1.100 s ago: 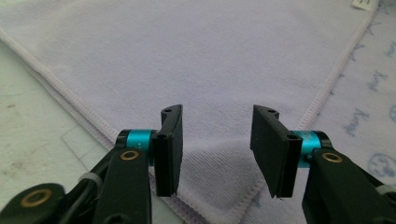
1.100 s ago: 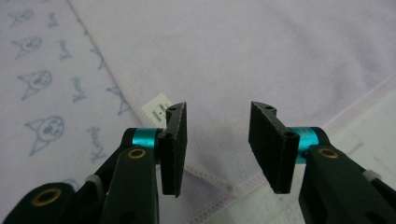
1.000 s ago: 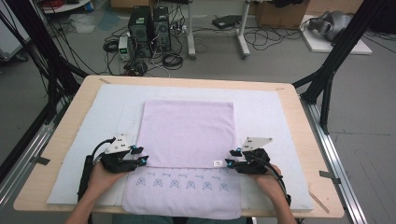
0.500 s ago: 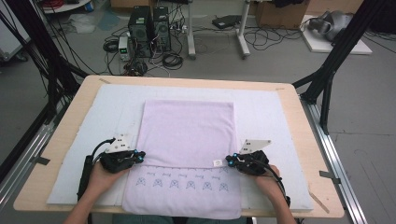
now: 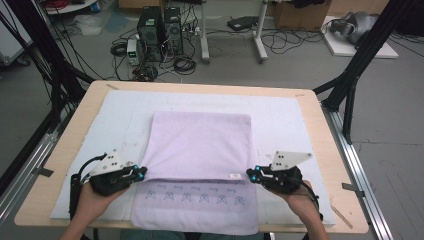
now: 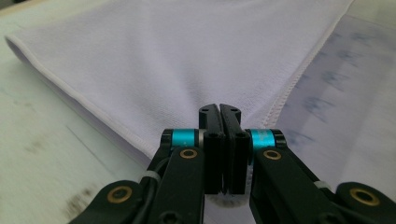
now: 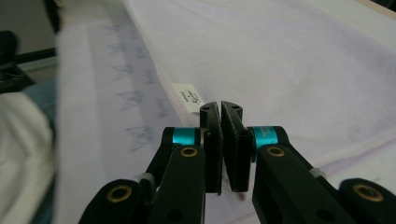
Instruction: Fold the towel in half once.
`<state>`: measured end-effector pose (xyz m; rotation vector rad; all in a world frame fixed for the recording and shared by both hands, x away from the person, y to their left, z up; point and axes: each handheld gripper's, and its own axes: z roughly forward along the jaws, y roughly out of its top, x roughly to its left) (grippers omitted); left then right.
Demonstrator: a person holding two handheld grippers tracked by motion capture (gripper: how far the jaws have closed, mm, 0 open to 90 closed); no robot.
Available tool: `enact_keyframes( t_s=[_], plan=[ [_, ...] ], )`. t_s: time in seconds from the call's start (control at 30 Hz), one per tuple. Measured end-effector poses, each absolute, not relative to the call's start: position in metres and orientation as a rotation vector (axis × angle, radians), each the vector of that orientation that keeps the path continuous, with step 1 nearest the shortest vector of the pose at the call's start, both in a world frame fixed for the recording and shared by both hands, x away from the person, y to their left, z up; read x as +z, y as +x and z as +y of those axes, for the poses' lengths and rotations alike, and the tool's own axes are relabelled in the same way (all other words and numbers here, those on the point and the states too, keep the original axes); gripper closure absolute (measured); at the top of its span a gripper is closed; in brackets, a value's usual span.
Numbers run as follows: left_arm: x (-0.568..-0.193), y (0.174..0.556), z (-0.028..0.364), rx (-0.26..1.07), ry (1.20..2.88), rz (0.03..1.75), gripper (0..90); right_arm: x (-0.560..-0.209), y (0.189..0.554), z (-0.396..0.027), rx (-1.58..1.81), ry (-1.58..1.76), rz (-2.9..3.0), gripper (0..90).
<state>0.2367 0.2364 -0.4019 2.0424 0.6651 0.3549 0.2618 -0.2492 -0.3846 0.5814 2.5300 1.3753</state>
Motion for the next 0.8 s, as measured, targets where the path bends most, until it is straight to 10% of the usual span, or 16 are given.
enact_keyframes(
  t_s=[0.1, 0.23, 0.8],
  plan=[
    [-0.401, 0.211, 0.239, 0.340, 2.057, 0.621, 86.6, -0.380, 0.236, -0.249, 1.435, 0.463, 2.623, 81.4],
    [-0.398, 0.211, 0.238, 0.357, 2.051, 0.618, 62.8, -0.384, 0.237, -0.250, 1.409, 0.466, 2.626, 70.6],
    [-0.427, 0.389, 0.227, 0.497, 1.979, 1.006, 51.8, -0.411, 0.411, -0.255, 1.129, 1.023, 2.477, 41.8]
  ],
)
